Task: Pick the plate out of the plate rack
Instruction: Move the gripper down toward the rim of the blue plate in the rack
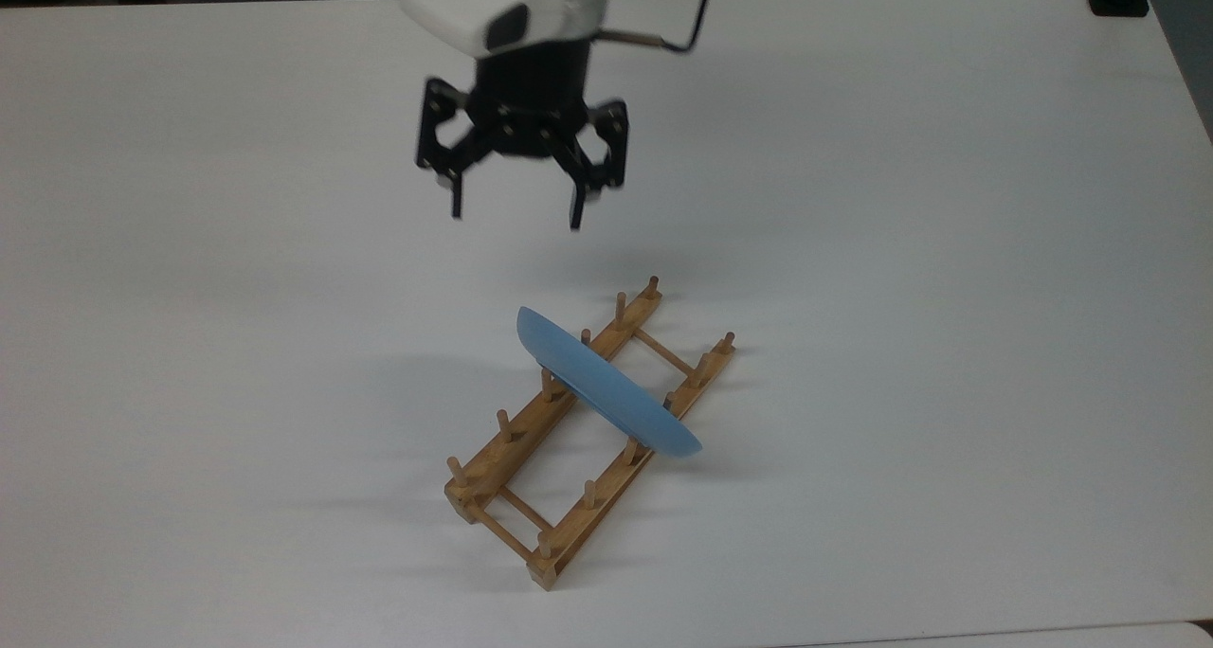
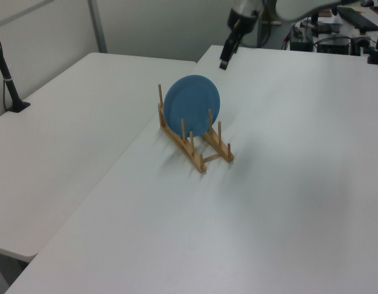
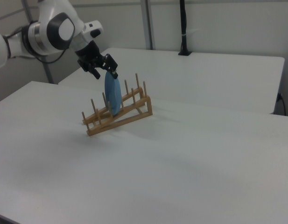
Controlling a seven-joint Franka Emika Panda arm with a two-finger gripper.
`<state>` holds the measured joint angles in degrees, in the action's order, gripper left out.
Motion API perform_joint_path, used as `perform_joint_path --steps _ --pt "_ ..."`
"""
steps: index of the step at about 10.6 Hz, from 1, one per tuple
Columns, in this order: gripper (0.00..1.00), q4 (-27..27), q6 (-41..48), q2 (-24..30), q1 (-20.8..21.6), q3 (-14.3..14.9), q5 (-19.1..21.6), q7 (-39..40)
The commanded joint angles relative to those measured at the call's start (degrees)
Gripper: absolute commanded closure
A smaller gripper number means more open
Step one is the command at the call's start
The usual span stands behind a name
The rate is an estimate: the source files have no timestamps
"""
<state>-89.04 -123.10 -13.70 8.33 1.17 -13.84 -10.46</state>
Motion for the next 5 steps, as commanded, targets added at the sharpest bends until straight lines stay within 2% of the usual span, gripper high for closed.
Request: perform_joint_path --steps 1,2,5 --pt "0.23 0.8 -6.0 -4.22 2.12 0.5 -9.59 -8.77" --pt "0.38 0.8 -8.02 -5.1 2.21 0.5 -11.45 -9.92" --pt "0.65 1.06 -10.41 -7.04 2.13 0.5 -16.12 -10.9"
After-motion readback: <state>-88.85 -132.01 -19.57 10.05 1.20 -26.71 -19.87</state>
